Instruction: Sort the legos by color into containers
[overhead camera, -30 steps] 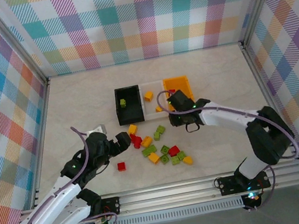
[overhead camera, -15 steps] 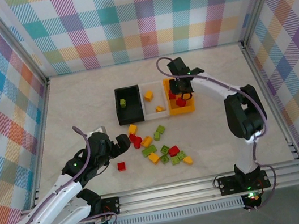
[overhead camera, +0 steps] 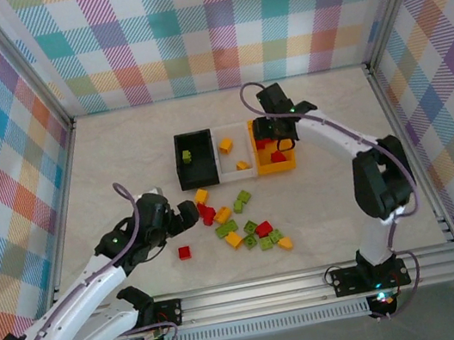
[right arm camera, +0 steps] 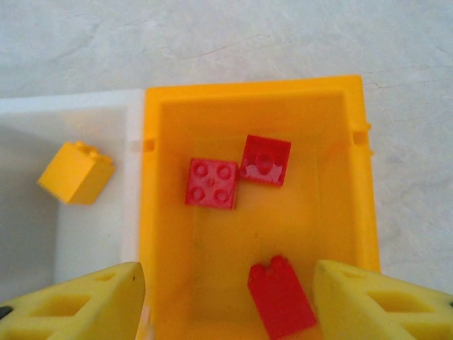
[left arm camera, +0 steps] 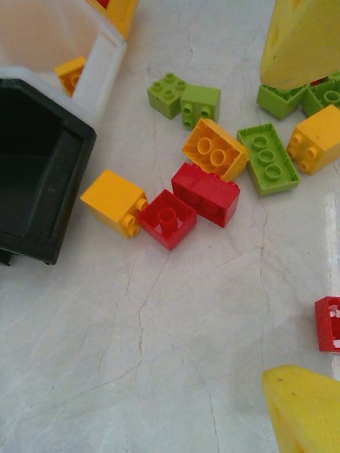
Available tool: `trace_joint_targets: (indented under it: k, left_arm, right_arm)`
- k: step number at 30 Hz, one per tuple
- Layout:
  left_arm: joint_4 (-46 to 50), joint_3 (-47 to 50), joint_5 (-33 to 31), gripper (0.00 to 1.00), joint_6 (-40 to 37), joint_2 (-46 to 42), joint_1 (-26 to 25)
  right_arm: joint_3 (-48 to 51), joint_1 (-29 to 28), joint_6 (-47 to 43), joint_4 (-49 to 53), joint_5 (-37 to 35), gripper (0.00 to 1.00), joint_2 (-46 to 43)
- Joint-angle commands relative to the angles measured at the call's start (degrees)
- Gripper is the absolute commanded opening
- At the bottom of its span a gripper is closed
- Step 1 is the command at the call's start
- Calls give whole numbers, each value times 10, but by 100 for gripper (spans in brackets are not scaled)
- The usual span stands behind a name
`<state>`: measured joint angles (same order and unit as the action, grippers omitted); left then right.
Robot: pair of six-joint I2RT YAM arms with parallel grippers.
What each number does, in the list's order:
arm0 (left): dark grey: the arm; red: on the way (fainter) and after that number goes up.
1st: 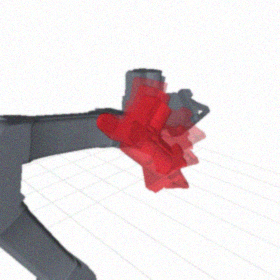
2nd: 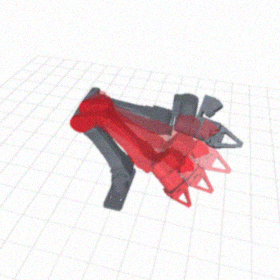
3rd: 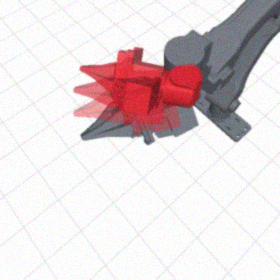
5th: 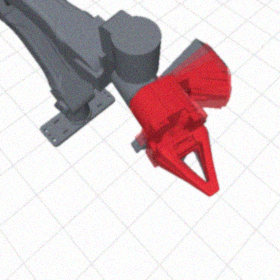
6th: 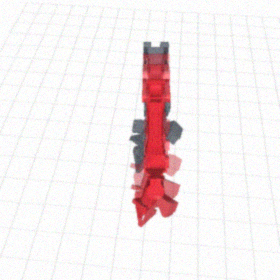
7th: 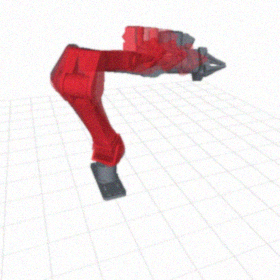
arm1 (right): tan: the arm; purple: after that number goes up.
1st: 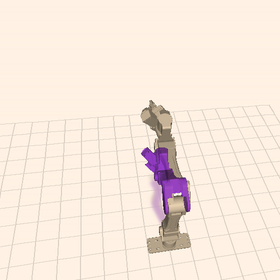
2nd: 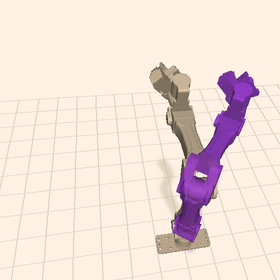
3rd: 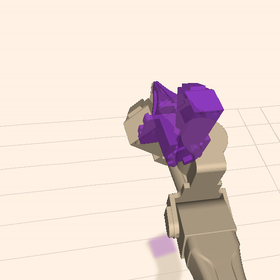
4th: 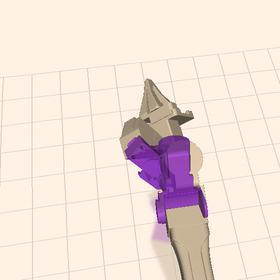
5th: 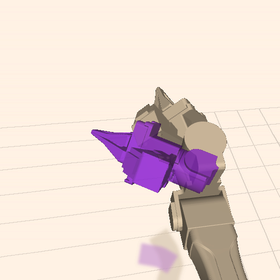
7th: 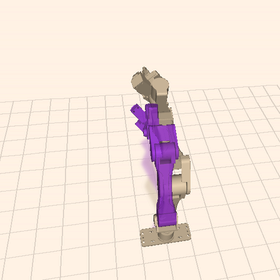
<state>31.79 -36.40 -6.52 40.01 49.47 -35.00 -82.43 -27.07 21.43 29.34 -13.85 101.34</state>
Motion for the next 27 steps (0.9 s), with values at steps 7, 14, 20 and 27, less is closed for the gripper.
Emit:
trace_joint_targets:
  k: [7, 14, 20, 27]
  left_arm:
    - [15, -70, 78, 85, -106, 164, -20]
    - [25, -130, 13, 68, -127, 270, -79]
    - [11, -147, -6, 60, -150, 344, -78]
    - [2, -156, -34, 53, -161, 401, -79]
  right_arm:
    - [174, -55, 25, -59, 30, 65, -123]
    - [252, -55, 43, -83, 35, 65, -175]
    - [269, -55, 44, -81, 29, 65, -188]
    - [268, -54, 40, -80, 22, 65, -197]
